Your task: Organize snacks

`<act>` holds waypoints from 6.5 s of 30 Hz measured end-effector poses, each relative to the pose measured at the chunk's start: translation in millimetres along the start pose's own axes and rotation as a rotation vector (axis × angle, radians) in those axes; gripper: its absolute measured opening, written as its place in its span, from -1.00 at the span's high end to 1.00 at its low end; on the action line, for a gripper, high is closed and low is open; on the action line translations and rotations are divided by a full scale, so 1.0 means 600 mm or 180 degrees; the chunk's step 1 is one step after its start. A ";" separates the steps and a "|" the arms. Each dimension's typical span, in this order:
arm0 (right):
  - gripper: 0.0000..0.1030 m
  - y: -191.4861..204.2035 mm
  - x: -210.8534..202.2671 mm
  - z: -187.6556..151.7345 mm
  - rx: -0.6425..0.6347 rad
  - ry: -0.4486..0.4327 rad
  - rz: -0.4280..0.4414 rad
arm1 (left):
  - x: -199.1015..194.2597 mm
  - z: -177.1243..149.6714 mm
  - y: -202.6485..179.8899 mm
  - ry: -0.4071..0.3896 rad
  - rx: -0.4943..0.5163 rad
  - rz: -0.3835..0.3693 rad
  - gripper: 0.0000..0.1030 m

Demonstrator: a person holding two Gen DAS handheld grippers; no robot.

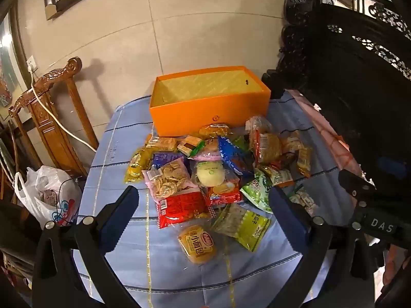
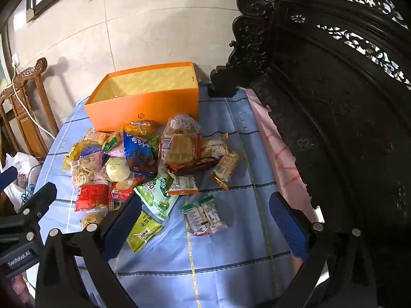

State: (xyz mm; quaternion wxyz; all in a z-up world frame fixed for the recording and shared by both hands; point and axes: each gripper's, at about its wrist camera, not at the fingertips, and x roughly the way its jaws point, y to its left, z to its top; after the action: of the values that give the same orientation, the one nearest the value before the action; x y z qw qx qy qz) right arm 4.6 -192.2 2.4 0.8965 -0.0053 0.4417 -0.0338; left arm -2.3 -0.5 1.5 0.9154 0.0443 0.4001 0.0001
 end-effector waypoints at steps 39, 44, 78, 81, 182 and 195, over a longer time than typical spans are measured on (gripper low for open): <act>-0.93 0.004 0.009 0.008 -0.0052 0.0044 -0.0002 | 0.017 -0.003 -0.009 0.0134 0.0076 -0.0012 -0.92; -0.93 0.008 0.002 0.009 -0.0135 -0.0014 -0.0016 | 0.017 -0.001 -0.009 0.0149 0.0050 -0.0091 -0.92; -0.93 0.009 -0.005 0.011 -0.0060 -0.0037 0.0072 | 0.017 0.001 0.001 0.0120 -0.0002 0.0002 -0.92; -0.93 0.009 -0.002 0.012 -0.0063 -0.0031 0.0095 | 0.018 0.000 0.004 0.0108 -0.0028 -0.0028 -0.92; -0.93 0.050 0.470 0.112 0.0149 0.0493 0.0563 | 0.460 0.137 0.067 0.0758 -0.0601 -0.0711 -0.92; -0.55 0.034 0.404 0.085 0.0179 0.0528 0.0648 | 0.472 0.089 0.052 0.0835 -0.0544 -0.0860 0.00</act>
State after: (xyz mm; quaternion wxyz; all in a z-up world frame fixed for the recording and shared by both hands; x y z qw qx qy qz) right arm 193.1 -188.8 -159.2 0.8555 0.0674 0.5115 0.0446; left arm 230.6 36.5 -167.6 0.8476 -0.0881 0.5167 -0.0830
